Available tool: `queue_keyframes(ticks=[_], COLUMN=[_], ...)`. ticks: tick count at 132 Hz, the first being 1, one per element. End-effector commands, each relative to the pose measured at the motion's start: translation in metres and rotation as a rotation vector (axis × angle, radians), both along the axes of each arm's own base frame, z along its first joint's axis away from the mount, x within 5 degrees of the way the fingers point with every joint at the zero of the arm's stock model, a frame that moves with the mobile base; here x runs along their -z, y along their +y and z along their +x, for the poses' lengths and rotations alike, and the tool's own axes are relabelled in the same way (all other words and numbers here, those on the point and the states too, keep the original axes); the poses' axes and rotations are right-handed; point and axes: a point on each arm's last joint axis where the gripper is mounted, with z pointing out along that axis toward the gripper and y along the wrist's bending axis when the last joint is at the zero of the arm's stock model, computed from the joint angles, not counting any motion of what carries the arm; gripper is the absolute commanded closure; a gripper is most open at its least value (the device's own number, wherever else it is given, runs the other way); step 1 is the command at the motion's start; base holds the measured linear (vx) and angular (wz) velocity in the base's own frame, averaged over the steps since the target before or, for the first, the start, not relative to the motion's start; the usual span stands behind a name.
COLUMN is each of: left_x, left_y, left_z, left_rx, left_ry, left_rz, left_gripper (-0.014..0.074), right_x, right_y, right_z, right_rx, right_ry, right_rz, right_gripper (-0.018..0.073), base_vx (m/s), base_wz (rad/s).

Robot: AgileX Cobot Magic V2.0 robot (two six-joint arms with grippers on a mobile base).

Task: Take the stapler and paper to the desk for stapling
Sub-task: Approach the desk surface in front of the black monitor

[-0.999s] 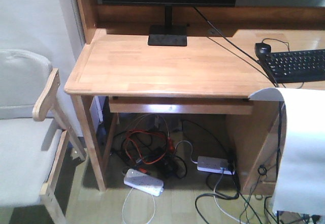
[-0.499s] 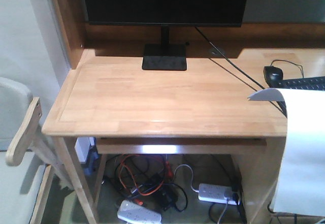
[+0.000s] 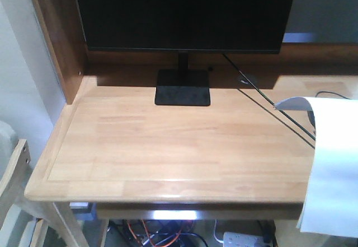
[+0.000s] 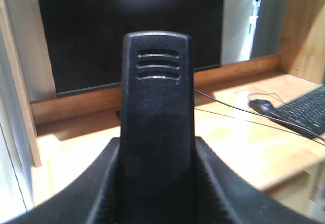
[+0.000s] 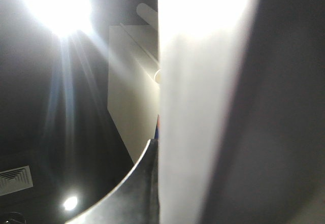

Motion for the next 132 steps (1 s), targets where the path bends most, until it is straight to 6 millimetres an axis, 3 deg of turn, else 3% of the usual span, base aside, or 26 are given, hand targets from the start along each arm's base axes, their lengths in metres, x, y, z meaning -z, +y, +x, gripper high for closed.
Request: queue_keyframes(ticks=[1, 132], left_x=[-0.0195, -0.0195], left_y=[-0.0001, -0.0001], left_z=[-0.0012, -0.0012], left_rx=[0.012, 0.012], left_ry=[-0.122, -0.122], left_rz=[-0.06, -0.06], left_gripper=[0.0603, 0.0603], right_x=[-0.0087, -0.0085], right_y=[-0.0004, -0.0003], right_z=[-0.0035, -0.0032], right_rx=[0.006, 0.006], right_ry=[-0.049, -0.045], right_rz=[0.004, 0.004], right_gripper=[0.0561, 0.0561], base_vx=[0.27, 0.16], base_wz=[0.03, 0.0])
